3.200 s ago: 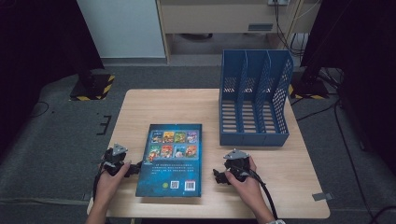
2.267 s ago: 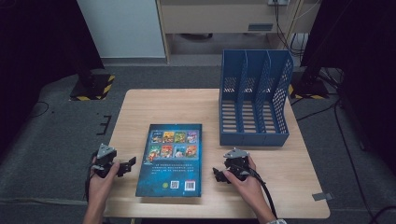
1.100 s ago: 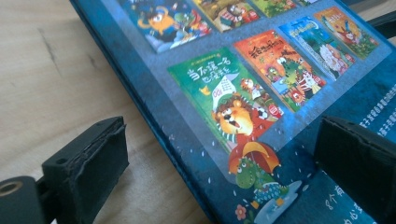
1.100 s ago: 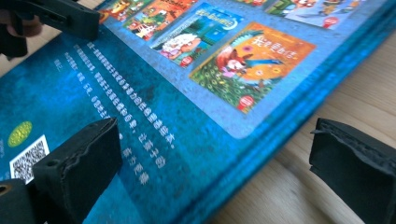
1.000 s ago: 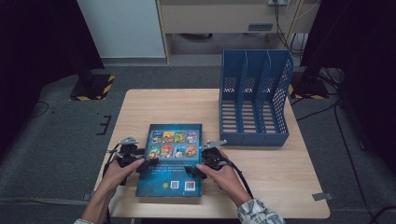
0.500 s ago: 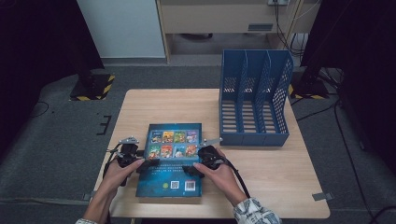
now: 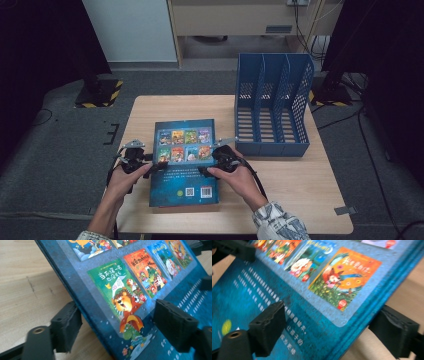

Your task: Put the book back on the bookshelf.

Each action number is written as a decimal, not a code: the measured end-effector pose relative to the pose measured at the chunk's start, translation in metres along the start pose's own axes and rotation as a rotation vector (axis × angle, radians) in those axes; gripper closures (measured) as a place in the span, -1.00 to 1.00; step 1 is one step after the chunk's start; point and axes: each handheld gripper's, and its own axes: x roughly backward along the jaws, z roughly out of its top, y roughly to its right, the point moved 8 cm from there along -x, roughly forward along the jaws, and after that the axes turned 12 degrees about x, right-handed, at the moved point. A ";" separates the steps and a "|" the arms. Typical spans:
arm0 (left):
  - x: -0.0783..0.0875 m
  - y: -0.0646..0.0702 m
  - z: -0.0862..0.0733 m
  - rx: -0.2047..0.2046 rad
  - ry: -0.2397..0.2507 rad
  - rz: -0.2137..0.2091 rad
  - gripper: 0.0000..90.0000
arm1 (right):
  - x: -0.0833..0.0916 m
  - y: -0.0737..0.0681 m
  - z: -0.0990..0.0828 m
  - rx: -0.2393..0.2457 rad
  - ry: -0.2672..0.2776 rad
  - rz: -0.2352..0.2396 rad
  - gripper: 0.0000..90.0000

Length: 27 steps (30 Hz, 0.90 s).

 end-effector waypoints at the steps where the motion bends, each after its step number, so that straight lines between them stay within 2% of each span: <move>1: 0.001 0.001 0.003 -0.003 0.000 0.003 -0.44 | 0.002 0.006 0.007 -0.004 0.009 -0.016 -0.59; 3: 0.003 0.000 0.010 -0.024 -0.012 0.021 -0.42 | 0.001 0.009 0.011 -0.001 0.005 -0.028 -0.59; 7: 0.007 -0.003 0.021 -0.027 -0.006 0.040 -0.35 | 0.002 0.012 0.019 0.001 0.013 -0.046 -0.51; 10: 0.008 -0.002 0.026 -0.049 0.016 0.036 -0.33 | 0.004 0.014 0.023 0.001 0.019 -0.061 -0.47; 11: 0.011 -0.002 0.028 -0.065 0.028 0.020 -0.27 | 0.007 0.017 0.026 0.001 0.021 -0.075 -0.45; 16: 0.015 0.000 0.031 -0.067 0.039 0.009 -0.18 | 0.014 0.019 0.030 0.002 0.026 -0.096 -0.37; 20: 0.021 0.004 0.037 -0.094 0.039 0.027 -0.13 | 0.019 0.017 0.034 0.012 0.012 -0.112 -0.33; 27: 0.033 0.009 0.051 -0.120 0.058 0.048 0.00 | 0.031 0.018 0.047 0.029 0.027 -0.149 -0.21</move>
